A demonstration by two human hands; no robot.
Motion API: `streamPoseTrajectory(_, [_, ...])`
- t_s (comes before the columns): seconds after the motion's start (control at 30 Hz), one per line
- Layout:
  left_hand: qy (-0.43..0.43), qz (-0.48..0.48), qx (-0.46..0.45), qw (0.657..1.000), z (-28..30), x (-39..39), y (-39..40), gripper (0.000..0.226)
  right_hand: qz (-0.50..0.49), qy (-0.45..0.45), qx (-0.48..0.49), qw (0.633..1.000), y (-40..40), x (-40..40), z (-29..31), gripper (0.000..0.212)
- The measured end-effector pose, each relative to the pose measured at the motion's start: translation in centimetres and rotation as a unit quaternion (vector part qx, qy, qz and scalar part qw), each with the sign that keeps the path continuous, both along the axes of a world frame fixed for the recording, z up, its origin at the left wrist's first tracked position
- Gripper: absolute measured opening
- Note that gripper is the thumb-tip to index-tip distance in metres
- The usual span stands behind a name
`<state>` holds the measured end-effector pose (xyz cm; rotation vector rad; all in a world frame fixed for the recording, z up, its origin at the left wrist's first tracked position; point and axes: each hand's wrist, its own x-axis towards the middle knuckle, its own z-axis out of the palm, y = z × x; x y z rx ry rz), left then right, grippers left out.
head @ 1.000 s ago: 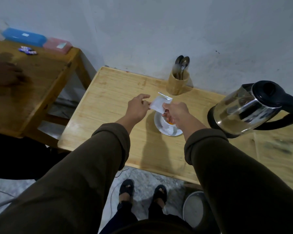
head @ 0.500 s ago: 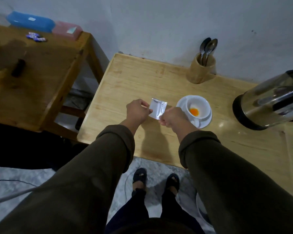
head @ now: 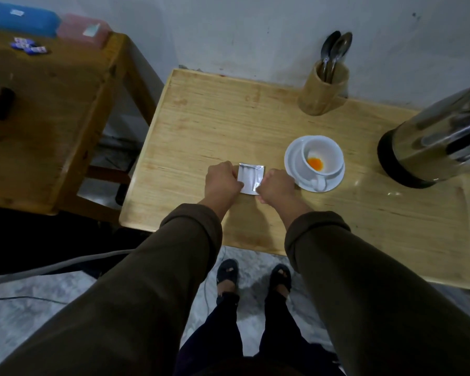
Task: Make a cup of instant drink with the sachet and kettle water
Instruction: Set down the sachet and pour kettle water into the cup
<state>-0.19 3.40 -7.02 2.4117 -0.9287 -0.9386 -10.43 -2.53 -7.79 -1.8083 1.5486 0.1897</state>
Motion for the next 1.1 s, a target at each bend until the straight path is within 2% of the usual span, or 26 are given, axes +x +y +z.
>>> streamPoseTrajectory(0.07, [0.002,-0.003,-0.001,1.000,-0.1,-0.1,0.0,0.021,0.002,0.026,-0.011,1.000,-0.1,-0.3,-0.1,0.033])
streamPoseTrajectory(0.13, [0.008,-0.005,0.001,1.000,-0.1,-0.2,0.1,0.014,-0.007,0.028,-0.018,0.999,0.0,-0.6,-0.4,0.039])
streamPoseTrajectory(0.17, [0.010,-0.005,0.002,1.000,-0.1,-0.3,0.1,0.010,-0.006,0.024,-0.013,1.000,0.0,-0.6,-0.2,0.033])
streamPoseTrajectory(0.23, [0.012,-0.005,0.002,1.000,-0.1,-0.4,0.1,0.010,0.010,0.025,-0.012,1.000,0.2,-0.8,0.0,0.008])
streamPoseTrajectory(0.33, [0.009,0.013,-0.006,1.000,0.1,-0.6,0.0,0.016,-0.011,0.025,-0.025,0.999,0.0,-1.1,0.1,0.024])
streamPoseTrajectory(0.47, [0.012,0.036,-0.023,0.999,1.0,-1.3,-0.5,0.025,-0.091,-0.078,0.011,0.993,-0.2,-1.5,2.6,0.006])
streamPoseTrajectory(0.53, [0.013,0.022,-0.027,0.999,1.5,-2.0,-1.0,0.030,-0.114,-0.121,0.010,0.986,-0.5,-2.1,4.6,0.006])
streamPoseTrajectory(0.63, [0.036,-0.018,-0.032,0.999,2.7,-4.0,-1.6,0.034,-0.128,-0.189,-0.042,0.973,-1.3,-3.5,7.9,0.008])
streamPoseTrajectory(0.7, [0.051,-0.049,-0.044,0.997,3.2,-5.8,-2.1,0.035,-0.122,-0.191,-0.111,0.968,-2.2,-4.8,9.6,0.012])
streamPoseTrajectory(0.77, [0.067,-0.075,-0.046,0.994,3.5,-8.0,-2.6,0.032,-0.108,-0.169,-0.195,0.960,-3.2,-6.5,10.9,0.012])
streamPoseTrajectory(0.97, [0.040,-0.092,-0.029,0.995,3.7,-13.4,-4.1,0.040,-0.096,-0.075,-0.347,0.930,-6.2,-13.2,14.0,0.014])
streamPoseTrajectory(1.1, [0.005,-0.049,-0.012,0.999,4.3,-15.4,-4.7,0.042,-0.069,-0.030,-0.384,0.920,-7.9,-17.3,14.7,0.027])
